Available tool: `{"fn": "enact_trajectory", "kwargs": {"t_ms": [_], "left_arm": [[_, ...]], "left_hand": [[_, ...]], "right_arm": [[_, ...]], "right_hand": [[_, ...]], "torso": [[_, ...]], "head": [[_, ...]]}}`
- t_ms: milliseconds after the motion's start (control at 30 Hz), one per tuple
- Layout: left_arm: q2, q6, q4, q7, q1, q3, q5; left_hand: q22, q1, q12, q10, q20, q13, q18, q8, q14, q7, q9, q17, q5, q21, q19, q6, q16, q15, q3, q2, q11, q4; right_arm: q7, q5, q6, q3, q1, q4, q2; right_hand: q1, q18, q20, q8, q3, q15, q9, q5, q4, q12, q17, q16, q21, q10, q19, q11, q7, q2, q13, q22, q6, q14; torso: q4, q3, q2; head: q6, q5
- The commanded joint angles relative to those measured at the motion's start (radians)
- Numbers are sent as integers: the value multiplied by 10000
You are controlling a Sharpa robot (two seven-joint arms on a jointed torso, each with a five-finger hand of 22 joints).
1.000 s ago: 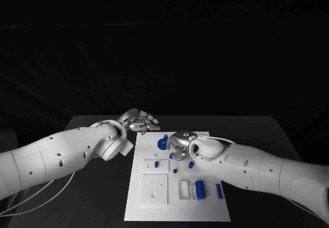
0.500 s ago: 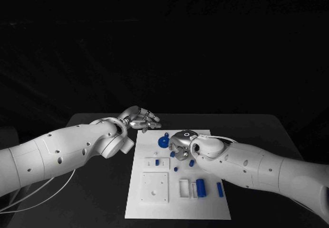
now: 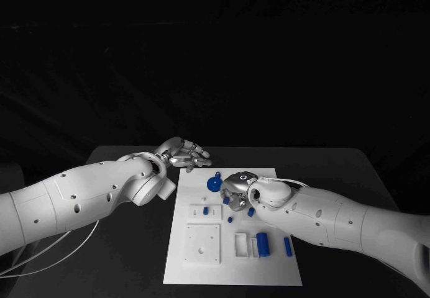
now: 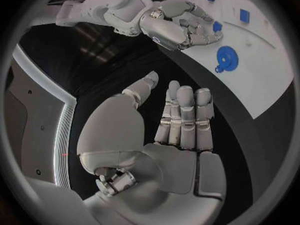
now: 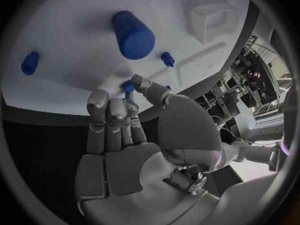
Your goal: Assemble the parts on the task board
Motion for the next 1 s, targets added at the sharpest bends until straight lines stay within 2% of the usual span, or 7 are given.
{"fn": "enact_trajectory", "kwargs": {"t_ms": [33,300,600,800,1000], "left_arm": [[5,119,92,29,36,9,113],[1,125,174,3,59,9,123],[-33,124,234,-44,67,9,137],[-57,135,289,-100,70,8,137],[-92,145,353,-117,70,7,137]], "left_hand": [[-3,-3,-67,77,-500,-8,183,-59,80,37,7,8,2,-21,32,-34,-19,-10,-58,101,3,28],[-1,-13,-85,72,-497,-10,185,-92,85,52,-3,32,1,-27,42,-96,-28,1,-69,112,15,41],[0,-11,-95,71,-494,-9,188,-103,88,58,-4,49,2,-32,48,-117,-37,6,-65,148,21,54],[2,-6,-102,70,-492,-9,190,-111,91,62,-5,59,2,-35,52,-133,-41,9,-63,166,25,59],[3,-8,-106,69,-490,-9,191,-117,93,65,-6,66,1,-36,54,-144,-43,11,-65,172,27,63]], "right_arm": [[119,-107,188,-24,-25,-95,40],[152,-117,305,-53,-66,-110,44],[116,-164,352,-77,-86,-170,21],[35,-338,330,-89,-86,-182,18],[-1,-392,259,-99,-87,-210,2]], "right_hand": [[-23,595,6,-48,23,-51,-17,3,66,56,18,54,34,81,20,18,-2,-2,14,212,-70,-3],[-108,595,11,-34,22,-62,-39,-32,108,47,41,49,59,95,8,12,-5,78,52,205,-74,-5],[-252,595,11,420,32,140,70,-59,134,59,100,43,114,134,-35,239,241,270,174,198,809,3],[-535,595,48,623,-7,56,112,-132,274,-17,134,15,145,69,-69,129,116,405,175,188,1316,0],[-623,595,49,696,-6,-5,135,-125,324,0,149,-1,157,116,-77,61,43,482,258,183,1507,-1]], "torso": [[4,-1,27],[4,-14,56],[-8,-13,44],[-14,-8,51],[-18,-14,55]], "head": [[-18,3],[-39,8],[-67,11],[-71,5],[-75,-8]]}}
